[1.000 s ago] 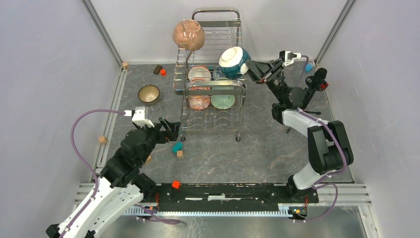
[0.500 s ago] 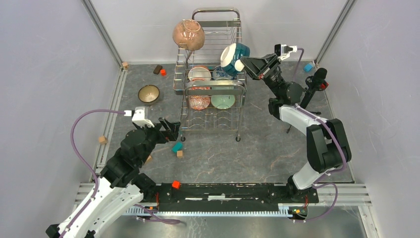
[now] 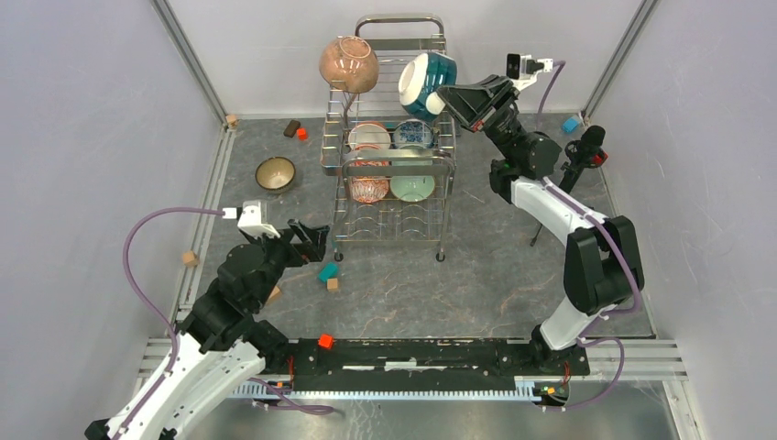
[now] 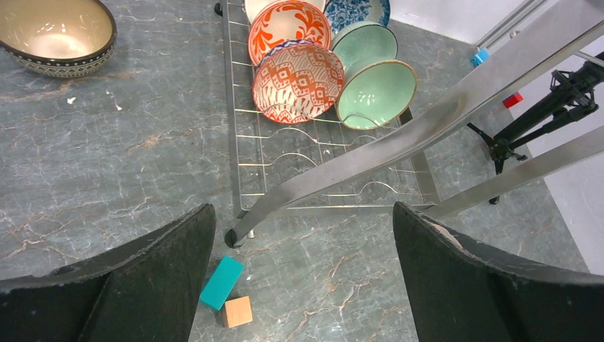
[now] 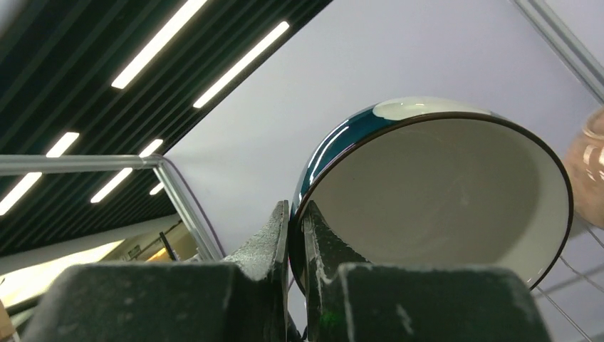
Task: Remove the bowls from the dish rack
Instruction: Pick up the bowl from the dish rack, then place the bowl at the center of the board.
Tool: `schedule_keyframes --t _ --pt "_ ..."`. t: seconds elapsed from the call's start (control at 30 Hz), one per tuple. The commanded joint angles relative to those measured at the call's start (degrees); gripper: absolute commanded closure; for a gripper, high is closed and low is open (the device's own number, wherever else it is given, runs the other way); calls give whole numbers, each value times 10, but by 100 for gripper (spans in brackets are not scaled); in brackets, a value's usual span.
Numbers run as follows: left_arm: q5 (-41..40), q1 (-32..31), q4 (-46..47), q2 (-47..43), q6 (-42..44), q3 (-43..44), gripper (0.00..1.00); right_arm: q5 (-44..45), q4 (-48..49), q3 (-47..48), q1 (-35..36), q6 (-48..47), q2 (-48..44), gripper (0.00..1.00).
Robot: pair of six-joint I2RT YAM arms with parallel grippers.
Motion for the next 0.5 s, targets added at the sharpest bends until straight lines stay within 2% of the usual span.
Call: schedule_keyframes --t 0.0,0.17,0.47 --pt "-20 -1 -13 -16 13 22 0 7 34 62 17 -32 -9 100" --pt "-30 -1 -42 -29 19 48 0 -10 -22 78 29 -86 -37 100" --pt "-38 -1 -103 -36 2 105 0 -51 -216 56 38 -261 -171 100"
